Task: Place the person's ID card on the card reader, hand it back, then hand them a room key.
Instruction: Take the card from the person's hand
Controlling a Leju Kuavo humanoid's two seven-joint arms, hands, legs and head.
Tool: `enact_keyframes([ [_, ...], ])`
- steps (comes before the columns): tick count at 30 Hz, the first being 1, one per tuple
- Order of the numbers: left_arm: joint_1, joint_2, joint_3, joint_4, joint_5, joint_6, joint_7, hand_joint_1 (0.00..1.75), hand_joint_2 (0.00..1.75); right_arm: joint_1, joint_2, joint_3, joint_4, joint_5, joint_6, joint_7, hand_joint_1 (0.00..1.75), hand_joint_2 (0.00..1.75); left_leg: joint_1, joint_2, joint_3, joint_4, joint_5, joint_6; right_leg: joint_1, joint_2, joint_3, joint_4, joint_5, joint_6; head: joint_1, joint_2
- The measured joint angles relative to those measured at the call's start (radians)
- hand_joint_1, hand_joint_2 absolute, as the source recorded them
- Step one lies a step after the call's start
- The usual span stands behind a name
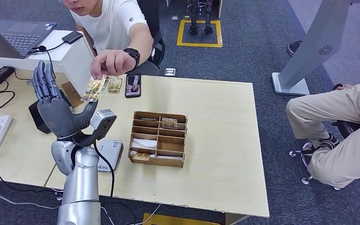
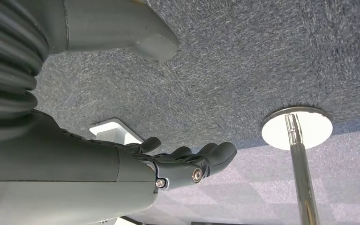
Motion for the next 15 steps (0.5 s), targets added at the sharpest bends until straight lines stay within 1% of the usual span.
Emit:
enact_keyframes([
  [1, 0.0, 0.0, 0.0, -0.002, 0.005, 0.0, -0.007, 1.75, 1.75, 0.0, 0.0, 0.0, 0.0, 0.0, 0.0, -0.001, 0.0, 1.75, 0.0, 0.0, 0.0, 0.0, 0.0, 0.0, 0.0, 0.0, 0.0, 0.0, 0.0, 0.0, 0.0, 0.0],
  [6, 0.002, 0.0, 0.0, -0.016, 0.023, 0.0, -0.048, 1.75, 1.75, 0.0, 0.0, 0.0, 0.002, 0.003, 0.0, -0.011, 0.0, 1.75, 0.0, 0.0, 0.0, 0.0, 0.0, 0.0, 0.0, 0.0, 0.0, 0.0, 0.0, 0.0, 0.0, 0.0],
  [15, 0.004, 0.0, 0.0, -0.039, 0.024, 0.0, -0.052, 1.75, 1.75, 0.0, 0.0, 0.0, 0.005, 0.004, 0.0, -0.013, 0.0, 1.75, 0.0, 0.0, 0.0, 0.0, 0.0, 0.0, 0.0, 0.0, 0.0, 0.0, 0.0, 0.0, 0.0, 0.0],
])
